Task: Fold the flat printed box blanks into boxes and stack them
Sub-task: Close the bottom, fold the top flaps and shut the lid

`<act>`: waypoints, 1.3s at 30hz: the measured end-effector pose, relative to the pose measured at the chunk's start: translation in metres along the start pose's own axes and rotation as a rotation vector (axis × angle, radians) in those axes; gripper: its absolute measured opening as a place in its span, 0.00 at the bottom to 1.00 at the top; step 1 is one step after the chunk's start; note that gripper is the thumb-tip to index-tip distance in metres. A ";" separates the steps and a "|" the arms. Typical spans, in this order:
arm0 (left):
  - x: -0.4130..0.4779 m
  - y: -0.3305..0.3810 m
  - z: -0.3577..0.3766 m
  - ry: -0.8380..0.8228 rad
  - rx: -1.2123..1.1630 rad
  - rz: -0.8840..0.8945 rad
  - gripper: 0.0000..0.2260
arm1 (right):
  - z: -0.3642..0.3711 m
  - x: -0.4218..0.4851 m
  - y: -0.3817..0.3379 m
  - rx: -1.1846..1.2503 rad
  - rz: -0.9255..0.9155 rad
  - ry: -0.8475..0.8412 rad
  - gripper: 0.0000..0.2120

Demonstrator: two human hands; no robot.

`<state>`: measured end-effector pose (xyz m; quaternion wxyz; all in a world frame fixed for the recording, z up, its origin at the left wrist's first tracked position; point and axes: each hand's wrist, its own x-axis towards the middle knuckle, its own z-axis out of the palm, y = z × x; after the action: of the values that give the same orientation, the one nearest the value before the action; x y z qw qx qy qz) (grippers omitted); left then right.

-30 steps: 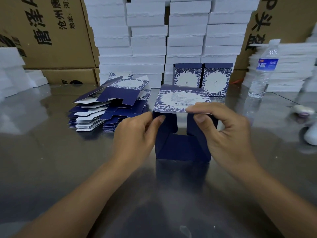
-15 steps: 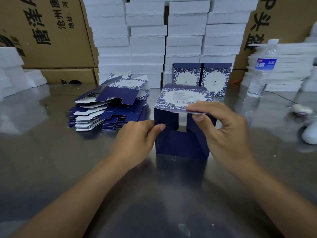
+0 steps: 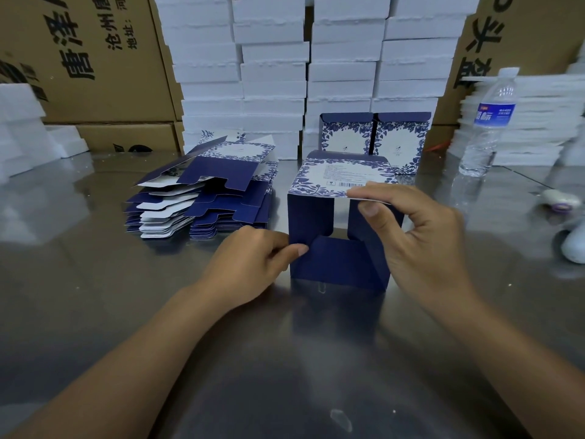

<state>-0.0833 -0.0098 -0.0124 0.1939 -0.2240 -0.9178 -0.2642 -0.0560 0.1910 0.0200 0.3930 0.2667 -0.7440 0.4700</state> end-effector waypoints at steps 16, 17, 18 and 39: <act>0.000 0.001 0.007 -0.102 0.159 -0.094 0.14 | -0.001 0.000 0.001 -0.055 -0.019 0.021 0.08; 0.000 0.001 0.007 -0.097 0.144 -0.096 0.14 | -0.001 0.000 0.002 -0.056 -0.025 0.025 0.08; 0.000 0.001 0.007 -0.094 0.131 -0.100 0.14 | 0.000 0.000 0.002 -0.058 -0.029 0.028 0.09; -0.002 -0.003 0.005 -0.131 0.112 -0.071 0.15 | -0.002 -0.004 0.005 -0.050 -0.081 -0.071 0.23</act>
<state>-0.0849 -0.0099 -0.0184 0.1359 -0.1968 -0.9493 -0.2041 -0.0568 0.1954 0.0147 0.3917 0.3032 -0.7576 0.4250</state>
